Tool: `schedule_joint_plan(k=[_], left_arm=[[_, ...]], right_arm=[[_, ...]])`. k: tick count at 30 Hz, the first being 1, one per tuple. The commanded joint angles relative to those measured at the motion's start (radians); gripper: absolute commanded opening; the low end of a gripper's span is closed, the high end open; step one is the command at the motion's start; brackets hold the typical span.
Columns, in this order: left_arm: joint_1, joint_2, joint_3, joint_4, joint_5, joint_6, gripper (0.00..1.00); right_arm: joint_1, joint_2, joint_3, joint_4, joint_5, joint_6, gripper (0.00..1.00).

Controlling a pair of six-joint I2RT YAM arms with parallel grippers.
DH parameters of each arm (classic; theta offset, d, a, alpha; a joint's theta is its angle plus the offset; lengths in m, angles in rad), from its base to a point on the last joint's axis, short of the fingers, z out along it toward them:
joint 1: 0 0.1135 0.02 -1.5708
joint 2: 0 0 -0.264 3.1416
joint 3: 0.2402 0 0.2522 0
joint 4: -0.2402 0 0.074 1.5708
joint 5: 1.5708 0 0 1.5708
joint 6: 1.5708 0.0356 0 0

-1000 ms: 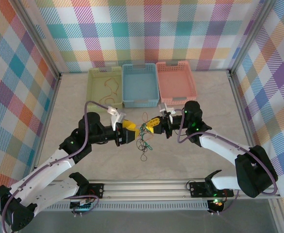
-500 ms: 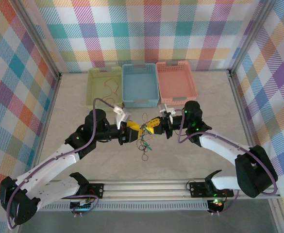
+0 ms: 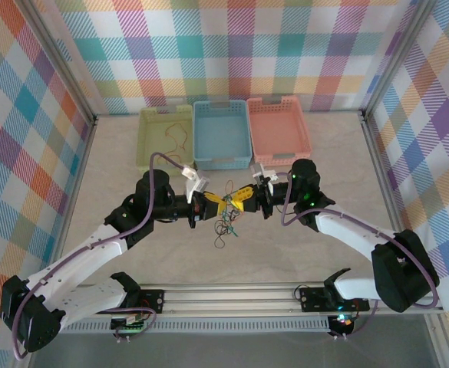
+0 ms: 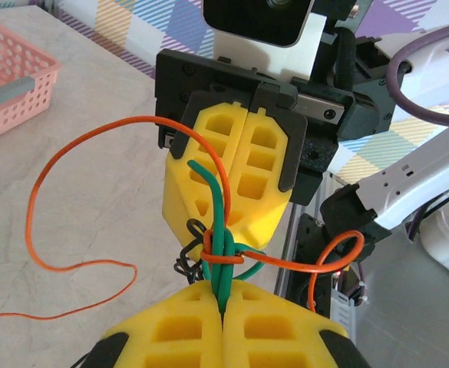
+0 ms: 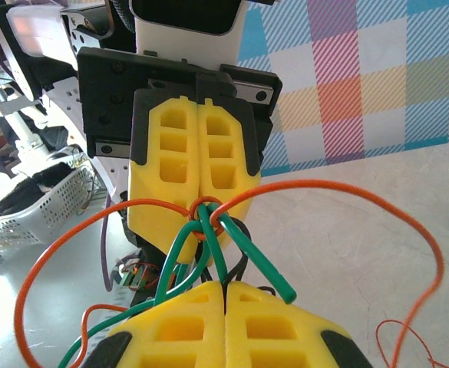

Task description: Untangle the cables

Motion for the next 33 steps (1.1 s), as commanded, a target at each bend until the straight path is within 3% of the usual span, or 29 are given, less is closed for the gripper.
schedule_joint_plan(k=[1, 7, 21, 28, 30, 33], left_arm=[[-0.014, -0.039, -0.011, 0.03, 0.003, -0.007, 0.0], [-0.014, -0.095, -0.05, 0.04, -0.011, -0.033, 0.0], [-0.015, -0.169, -0.089, 0.056, -0.013, -0.061, 0.0], [-0.016, -0.176, -0.088, 0.065, -0.012, -0.064, 0.0], [-0.016, -0.168, -0.087, 0.071, -0.011, -0.062, 0.0], [-0.015, -0.152, -0.085, 0.079, -0.011, -0.058, 0.0]], right_arm=[[-0.007, -0.039, 0.016, -0.034, 0.055, 0.0, 0.0], [-0.055, -0.066, -0.026, 0.031, 0.192, 0.094, 0.0], [-0.141, -0.144, -0.093, -0.056, 0.447, 0.118, 0.0], [-0.141, -0.16, -0.083, -0.075, 0.368, 0.082, 0.0], [-0.139, -0.161, -0.075, -0.07, 0.318, 0.082, 0.08], [-0.133, -0.174, -0.064, -0.065, 0.264, 0.079, 0.39]])
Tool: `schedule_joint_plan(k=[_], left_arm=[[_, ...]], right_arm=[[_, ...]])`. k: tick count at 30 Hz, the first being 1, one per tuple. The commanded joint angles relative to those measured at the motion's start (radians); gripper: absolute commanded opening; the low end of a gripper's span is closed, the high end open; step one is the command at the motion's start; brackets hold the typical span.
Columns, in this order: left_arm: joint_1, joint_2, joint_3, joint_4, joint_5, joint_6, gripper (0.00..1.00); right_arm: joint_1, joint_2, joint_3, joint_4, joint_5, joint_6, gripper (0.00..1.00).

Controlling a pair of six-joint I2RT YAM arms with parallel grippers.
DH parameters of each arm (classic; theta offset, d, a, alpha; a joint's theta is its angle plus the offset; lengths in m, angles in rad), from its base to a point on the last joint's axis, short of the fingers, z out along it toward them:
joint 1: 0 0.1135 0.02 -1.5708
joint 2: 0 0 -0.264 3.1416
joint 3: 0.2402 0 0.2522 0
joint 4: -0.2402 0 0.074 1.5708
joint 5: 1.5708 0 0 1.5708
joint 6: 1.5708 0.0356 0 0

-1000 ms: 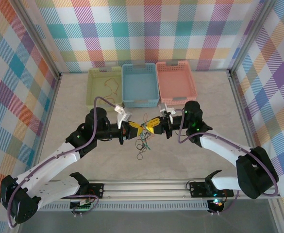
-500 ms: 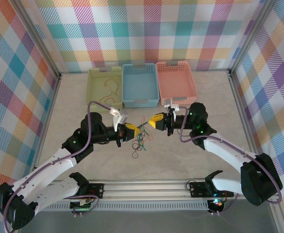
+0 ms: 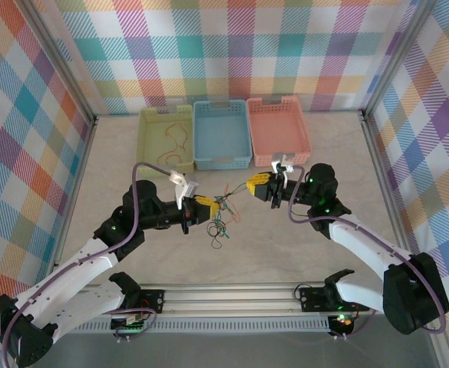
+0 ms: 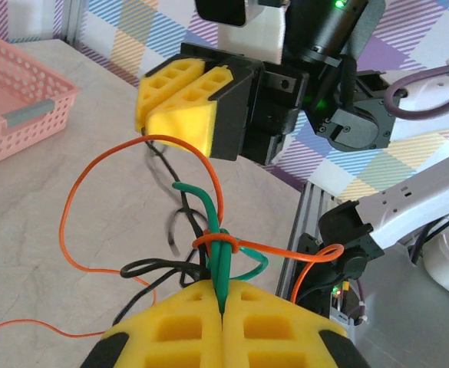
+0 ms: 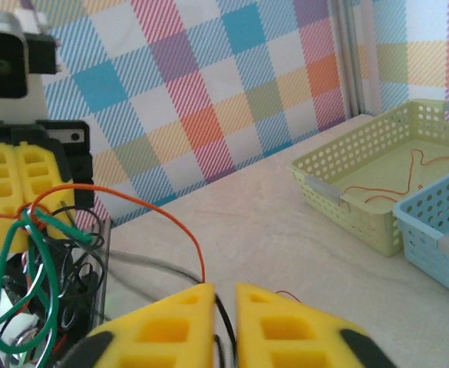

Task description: Untangle the cables

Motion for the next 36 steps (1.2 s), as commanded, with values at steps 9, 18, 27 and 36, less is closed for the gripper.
schedule_joint_plan(k=[9, 18, 27, 36], left_arm=[[-0.014, 0.017, 0.014, 0.037, 0.039, 0.026, 0.0], [-0.014, 0.048, 0.037, 0.002, -0.012, 0.079, 0.0], [-0.015, 0.069, 0.054, -0.015, -0.018, 0.095, 0.0], [-0.016, 0.075, 0.064, -0.029, -0.024, 0.102, 0.0]], right_arm=[[0.089, -0.087, 0.096, -0.181, -0.069, -0.152, 0.51], [0.213, -0.037, 0.276, -0.422, 0.119, 0.025, 0.42], [0.311, -0.04, 0.379, -0.707, 0.226, -0.204, 0.44], [0.381, 0.033, 0.476, -0.839, 0.344, -0.274, 0.41]])
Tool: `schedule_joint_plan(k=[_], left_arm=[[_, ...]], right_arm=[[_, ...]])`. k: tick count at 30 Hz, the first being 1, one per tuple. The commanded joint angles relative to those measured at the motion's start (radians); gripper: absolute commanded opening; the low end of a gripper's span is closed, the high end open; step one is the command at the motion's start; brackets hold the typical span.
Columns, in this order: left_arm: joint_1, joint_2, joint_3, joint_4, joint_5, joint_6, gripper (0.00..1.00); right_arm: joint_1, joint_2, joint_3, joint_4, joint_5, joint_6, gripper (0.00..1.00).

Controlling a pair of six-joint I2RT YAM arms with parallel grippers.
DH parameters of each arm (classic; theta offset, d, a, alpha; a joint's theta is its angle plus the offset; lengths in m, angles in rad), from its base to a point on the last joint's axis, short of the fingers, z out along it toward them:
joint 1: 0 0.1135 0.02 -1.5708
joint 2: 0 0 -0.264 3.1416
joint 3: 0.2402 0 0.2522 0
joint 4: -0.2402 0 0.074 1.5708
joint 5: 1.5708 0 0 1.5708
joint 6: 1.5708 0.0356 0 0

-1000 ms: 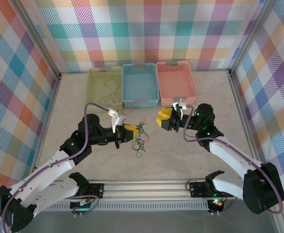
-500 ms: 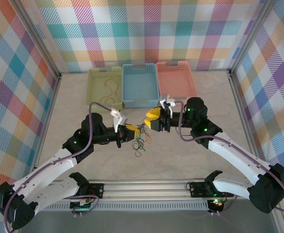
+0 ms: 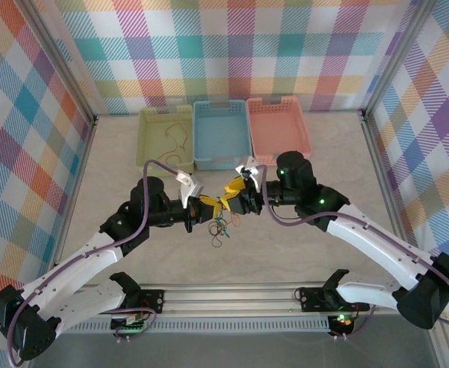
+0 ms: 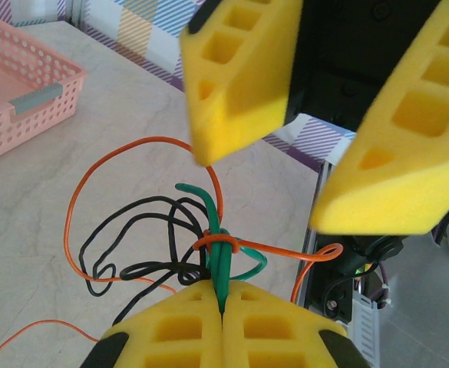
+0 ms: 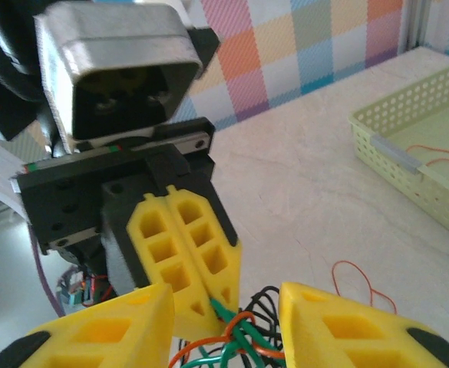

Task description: Untangle the cables

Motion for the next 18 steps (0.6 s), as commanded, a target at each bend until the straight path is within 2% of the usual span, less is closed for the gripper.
schedule_joint_plan(k=[1, 7, 12, 18], left_arm=[[-0.015, 0.003, 0.042, -0.004, -0.009, 0.022, 0.0], [-0.015, 0.0, 0.042, -0.005, -0.018, 0.022, 0.0], [-0.015, -0.003, 0.037, -0.004, -0.016, 0.02, 0.0], [-0.015, -0.018, 0.035, -0.005, -0.019, 0.019, 0.0]], right_arm=[[0.032, 0.031, 0.055, -0.104, 0.085, -0.061, 0.42], [0.067, 0.055, 0.075, -0.161, 0.148, -0.083, 0.42], [0.075, 0.057, 0.077, -0.182, 0.248, -0.083, 0.29], [0.075, 0.065, 0.075, -0.188, 0.25, -0.074, 0.26]])
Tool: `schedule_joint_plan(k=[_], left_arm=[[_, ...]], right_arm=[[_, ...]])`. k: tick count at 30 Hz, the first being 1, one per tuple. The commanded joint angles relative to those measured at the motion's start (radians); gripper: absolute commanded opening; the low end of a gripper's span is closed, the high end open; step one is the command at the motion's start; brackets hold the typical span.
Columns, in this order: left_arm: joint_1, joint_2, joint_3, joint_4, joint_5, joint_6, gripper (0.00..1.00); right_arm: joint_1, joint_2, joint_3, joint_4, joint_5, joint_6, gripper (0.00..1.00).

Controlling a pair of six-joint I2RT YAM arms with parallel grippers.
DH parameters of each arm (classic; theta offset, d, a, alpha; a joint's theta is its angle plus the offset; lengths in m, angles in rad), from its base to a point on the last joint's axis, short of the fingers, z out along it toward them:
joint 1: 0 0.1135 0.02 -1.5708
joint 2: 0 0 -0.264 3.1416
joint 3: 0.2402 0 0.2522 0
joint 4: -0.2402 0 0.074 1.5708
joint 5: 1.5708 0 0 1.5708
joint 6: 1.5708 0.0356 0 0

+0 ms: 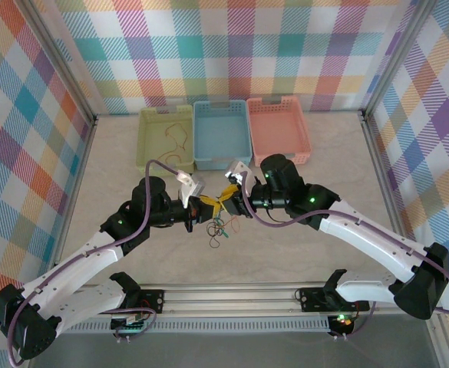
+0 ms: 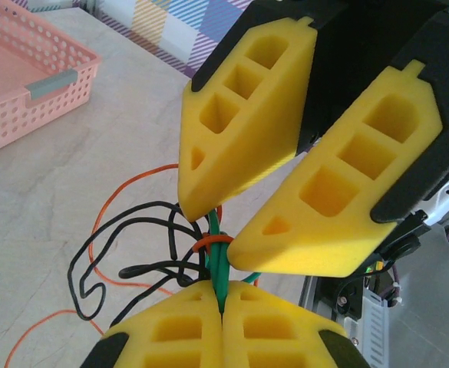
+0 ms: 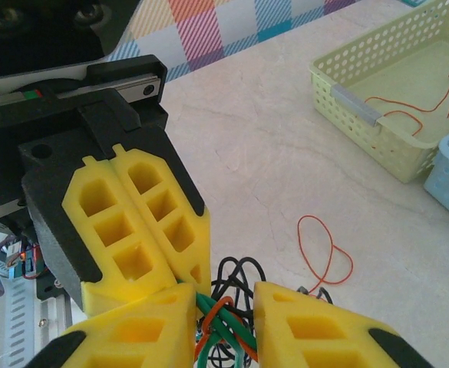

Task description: Untangle the cables

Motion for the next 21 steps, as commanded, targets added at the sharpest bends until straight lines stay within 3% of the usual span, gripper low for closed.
schedule_joint_plan(k=[1, 9, 16, 21], left_arm=[[-0.014, -0.023, 0.029, 0.029, 0.015, 0.017, 0.0], [-0.014, -0.034, 0.026, 0.03, 0.005, 0.015, 0.0], [-0.014, -0.042, 0.02, 0.027, 0.007, 0.014, 0.0], [-0.014, -0.056, 0.008, 0.032, 0.009, 0.011, 0.0]], right_arm=[[0.002, 0.017, 0.018, -0.05, 0.046, -0.004, 0.24], [0.002, 0.014, 0.016, -0.076, 0.093, -0.015, 0.0], [-0.014, -0.022, -0.005, -0.041, 0.214, 0.002, 0.0], [-0.118, -0.049, -0.04, -0.003, 0.246, 0.088, 0.0]])
